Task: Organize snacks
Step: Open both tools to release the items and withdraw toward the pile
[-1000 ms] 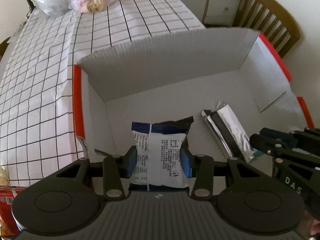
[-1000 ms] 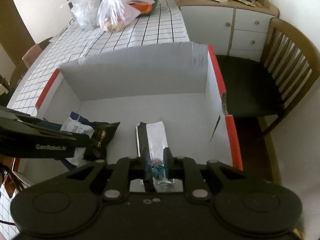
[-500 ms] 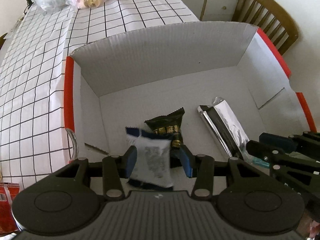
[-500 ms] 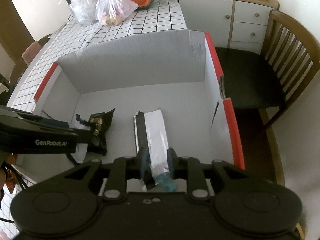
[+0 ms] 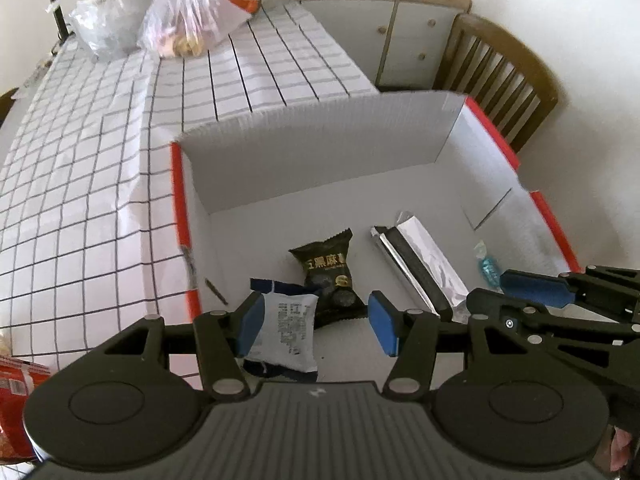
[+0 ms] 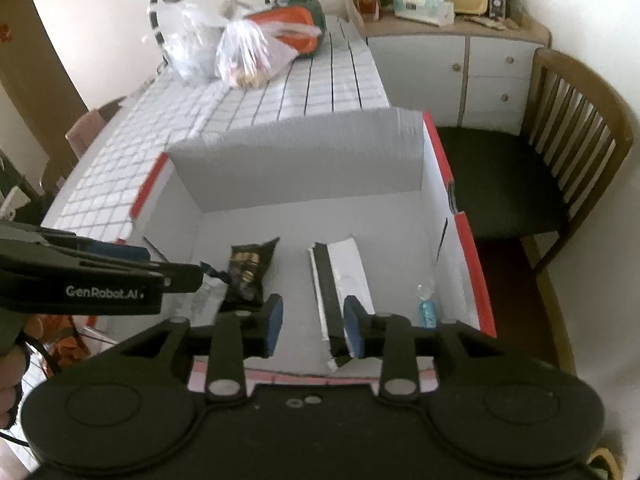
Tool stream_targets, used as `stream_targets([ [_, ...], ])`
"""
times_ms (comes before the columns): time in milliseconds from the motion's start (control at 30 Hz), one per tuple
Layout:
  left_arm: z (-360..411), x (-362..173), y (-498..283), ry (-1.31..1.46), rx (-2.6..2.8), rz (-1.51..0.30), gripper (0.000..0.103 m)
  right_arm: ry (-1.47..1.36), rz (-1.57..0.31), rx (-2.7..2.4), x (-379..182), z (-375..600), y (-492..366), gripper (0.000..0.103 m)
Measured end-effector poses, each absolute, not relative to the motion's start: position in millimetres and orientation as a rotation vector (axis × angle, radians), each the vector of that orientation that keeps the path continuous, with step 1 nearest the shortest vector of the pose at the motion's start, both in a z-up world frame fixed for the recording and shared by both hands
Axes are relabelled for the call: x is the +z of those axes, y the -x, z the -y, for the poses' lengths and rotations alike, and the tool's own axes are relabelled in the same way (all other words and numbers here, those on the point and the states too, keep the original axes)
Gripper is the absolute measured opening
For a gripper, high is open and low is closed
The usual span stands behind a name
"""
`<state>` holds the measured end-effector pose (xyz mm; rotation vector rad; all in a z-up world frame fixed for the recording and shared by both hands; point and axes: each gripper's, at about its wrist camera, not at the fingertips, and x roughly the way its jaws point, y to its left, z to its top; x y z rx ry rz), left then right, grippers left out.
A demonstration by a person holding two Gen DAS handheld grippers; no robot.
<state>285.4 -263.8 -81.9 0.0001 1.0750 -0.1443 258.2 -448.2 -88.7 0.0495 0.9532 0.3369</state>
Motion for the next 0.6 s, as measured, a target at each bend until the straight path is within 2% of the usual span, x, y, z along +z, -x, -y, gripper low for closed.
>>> stream_targets([
  [600, 206.6, -31.5, -210.0, 0.02, -0.2, -0.91, 0.063, -0.051, -0.821, 0.336, -42.4, 396.5, -189.0, 0.075],
])
